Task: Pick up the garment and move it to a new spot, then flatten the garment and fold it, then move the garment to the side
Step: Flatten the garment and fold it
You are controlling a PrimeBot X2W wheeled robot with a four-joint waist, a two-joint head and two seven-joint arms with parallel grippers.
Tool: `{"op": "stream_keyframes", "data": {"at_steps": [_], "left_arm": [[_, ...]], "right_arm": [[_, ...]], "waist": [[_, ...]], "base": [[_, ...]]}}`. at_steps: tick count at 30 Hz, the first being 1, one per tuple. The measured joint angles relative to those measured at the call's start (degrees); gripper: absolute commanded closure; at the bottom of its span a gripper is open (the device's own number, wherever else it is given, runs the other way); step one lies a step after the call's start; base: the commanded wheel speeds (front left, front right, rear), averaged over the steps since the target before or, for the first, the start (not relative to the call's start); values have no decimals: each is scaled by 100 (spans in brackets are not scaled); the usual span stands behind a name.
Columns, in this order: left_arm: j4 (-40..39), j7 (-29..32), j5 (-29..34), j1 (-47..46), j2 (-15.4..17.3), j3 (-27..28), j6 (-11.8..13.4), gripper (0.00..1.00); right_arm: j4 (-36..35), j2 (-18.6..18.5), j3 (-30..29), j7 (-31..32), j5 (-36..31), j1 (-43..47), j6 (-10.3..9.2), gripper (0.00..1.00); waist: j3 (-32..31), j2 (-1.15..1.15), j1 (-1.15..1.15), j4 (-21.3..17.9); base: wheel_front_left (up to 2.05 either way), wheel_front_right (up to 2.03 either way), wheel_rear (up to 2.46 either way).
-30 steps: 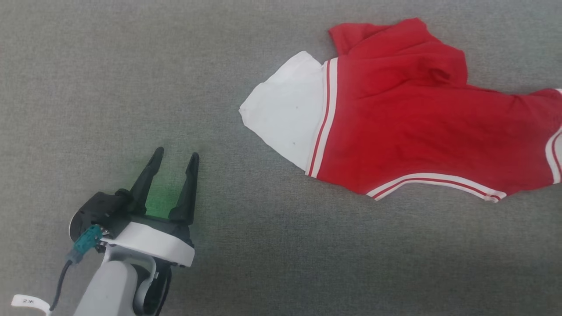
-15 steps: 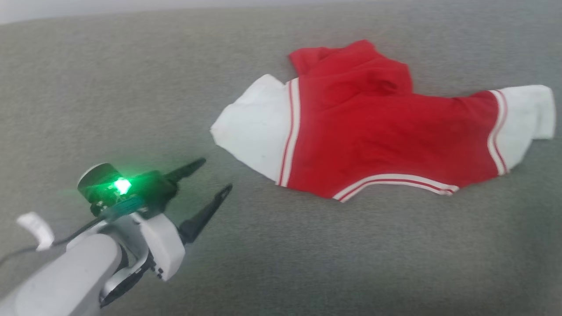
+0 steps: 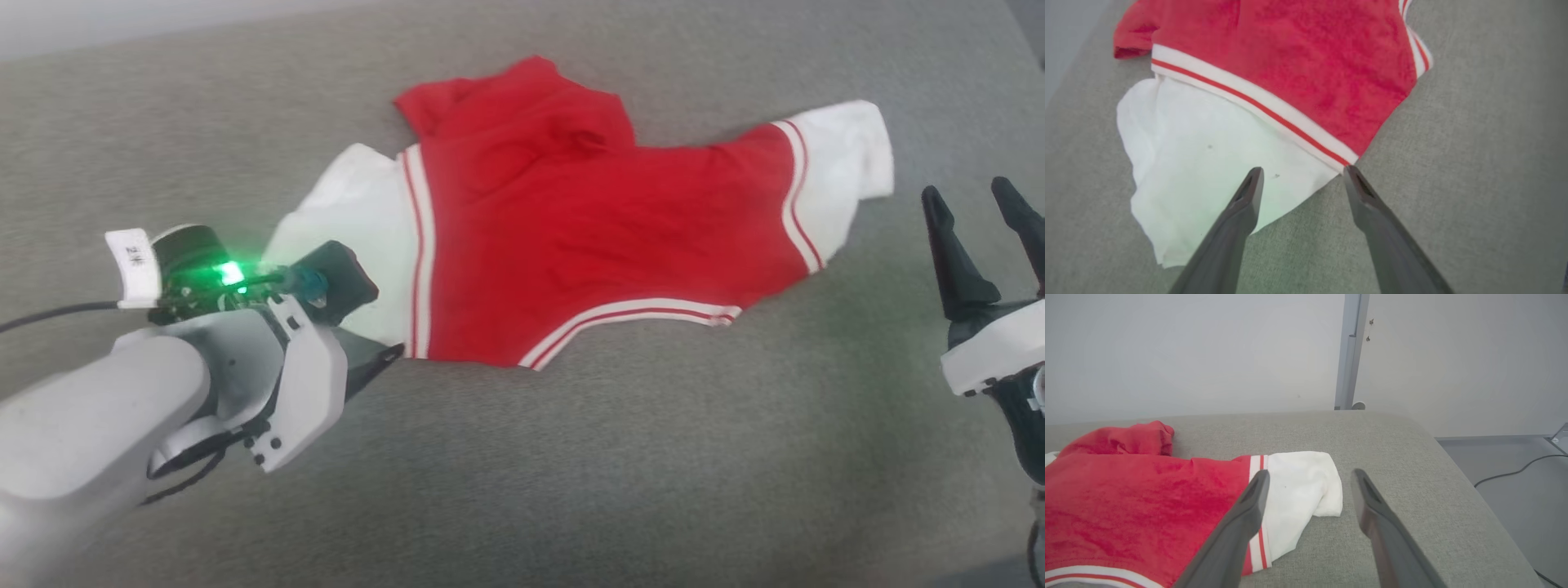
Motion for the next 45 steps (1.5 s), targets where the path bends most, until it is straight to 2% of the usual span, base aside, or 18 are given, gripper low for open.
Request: {"op": "stream_keyframes", "data": {"at_steps": [6,10,15,16,17,18,19,20,21,26,29,34,41,43,45], "left_arm": [[1,695,198,225,103,15,-1,0],[46,645,304,182,180,55,-32,0],[134,593,564,142,97,75,-52,0],[156,586,580,138,77,79,-55,5],[168,589,594,135,57,85,-59,38],[174,586,608,124,40,89,-60,38],[192,577,613,113,19,91,-62,83],[202,575,628,103,-1,93,-62,83],[210,554,636,95,-23,99,-62,100],[302,478,636,-53,-103,122,-33,100],[253,452,645,-155,-159,115,-35,100],[169,401,667,-289,-256,112,-43,100],[93,381,702,-380,-380,127,-43,100],[101,363,703,-411,-431,125,-43,100],[141,291,684,-420,-475,119,-43,100]], "right_arm": [[-67,93,47,-41,-42,-5,0,0],[-53,97,12,-38,-110,-3,0,0],[-57,65,118,49,-180,-4,0,0],[-60,46,158,89,-179,-7,0,0],[-59,9,227,147,-178,-9,0,0],[-62,-44,304,240,-176,-14,0,0],[-59,-100,383,342,-160,-22,0,0],[-60,-163,483,460,-132,-37,0,0],[-65,-234,587,599,-116,-59,0,0],[-183,-730,1192,1560,165,-252,0,0],[-257,-1225,1640,2347,471,-697,0,0],[4,-1488,1897,3009,842,-1411,0,0],[679,-1517,2153,3653,1136,-1943,-1,0],[799,-1526,2215,3786,1267,-2022,-1,30],[871,-1538,2258,3827,1379,-2061,-7,74]], "waist": [[271,0,0,-362],[423,0,0,-482],[518,0,0,-464],[529,0,0,-451],[543,0,0,-438],[557,0,0,-422],[570,0,0,-407],[583,0,0,-391],[596,0,0,-375],[689,0,0,-283],[799,1,0,-186],[954,0,0,-40],[1103,0,0,144],[1128,0,0,200],[1133,0,0,241]], "base": [[0,0,0],[0,0,0],[0,0,0],[0,0,0],[0,0,0],[0,0,0],[0,0,0],[0,0,0],[0,0,0],[0,0,0],[0,0,0],[0,0,0],[0,0,0],[0,0,0],[0,0,0]]}}
